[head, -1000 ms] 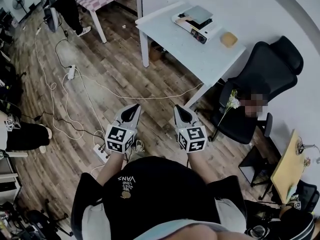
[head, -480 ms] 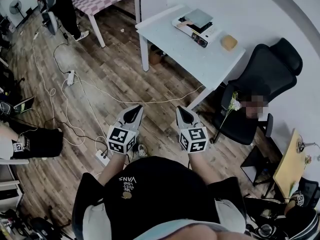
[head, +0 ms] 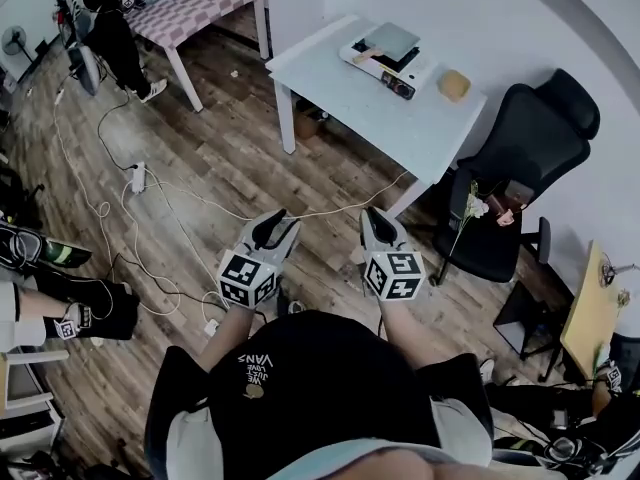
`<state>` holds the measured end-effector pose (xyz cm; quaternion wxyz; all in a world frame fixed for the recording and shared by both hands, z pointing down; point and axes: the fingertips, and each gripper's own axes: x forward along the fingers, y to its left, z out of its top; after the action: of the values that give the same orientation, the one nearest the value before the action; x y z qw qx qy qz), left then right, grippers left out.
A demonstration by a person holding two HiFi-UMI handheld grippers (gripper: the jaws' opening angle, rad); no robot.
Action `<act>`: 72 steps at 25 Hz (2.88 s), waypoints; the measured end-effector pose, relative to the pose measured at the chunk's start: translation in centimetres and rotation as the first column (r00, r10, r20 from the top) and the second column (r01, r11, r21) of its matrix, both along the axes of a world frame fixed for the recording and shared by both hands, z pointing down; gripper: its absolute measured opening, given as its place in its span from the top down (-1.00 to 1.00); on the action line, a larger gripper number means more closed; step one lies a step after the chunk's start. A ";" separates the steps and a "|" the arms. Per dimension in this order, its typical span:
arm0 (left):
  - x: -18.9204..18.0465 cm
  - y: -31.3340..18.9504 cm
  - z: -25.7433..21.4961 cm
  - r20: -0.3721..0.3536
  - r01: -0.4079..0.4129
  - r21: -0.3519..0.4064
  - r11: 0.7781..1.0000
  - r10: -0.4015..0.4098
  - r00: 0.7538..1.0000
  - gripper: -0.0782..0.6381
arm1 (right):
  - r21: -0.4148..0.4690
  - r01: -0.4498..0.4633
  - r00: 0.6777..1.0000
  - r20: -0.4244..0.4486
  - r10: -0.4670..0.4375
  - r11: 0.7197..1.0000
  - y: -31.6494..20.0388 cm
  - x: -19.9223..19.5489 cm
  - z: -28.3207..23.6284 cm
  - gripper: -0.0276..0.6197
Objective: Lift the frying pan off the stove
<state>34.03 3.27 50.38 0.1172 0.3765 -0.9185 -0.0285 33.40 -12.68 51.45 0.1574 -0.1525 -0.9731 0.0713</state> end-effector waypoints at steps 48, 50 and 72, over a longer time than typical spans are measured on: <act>-16.6 -6.0 1.4 0.013 0.004 -0.003 1.000 -0.004 1.000 0.73 | 0.048 0.000 0.999 0.047 -0.003 0.999 -5.1 -14.6 -0.4 0.91; -18.0 -6.9 1.6 0.013 0.016 0.001 1.000 -0.016 1.000 0.73 | 0.048 0.013 0.999 0.045 -0.015 0.999 -6.0 -16.2 -0.3 0.91; -29.0 -11.0 3.8 -0.096 -0.043 0.048 0.998 0.048 0.994 0.38 | -0.096 -0.006 1.000 -0.004 0.005 0.995 -9.8 -28.2 1.3 0.68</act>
<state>5.04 -7.76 54.19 0.1536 0.3981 -0.9021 -0.0652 5.25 -22.51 52.75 0.1513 -0.1571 -0.9687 0.1188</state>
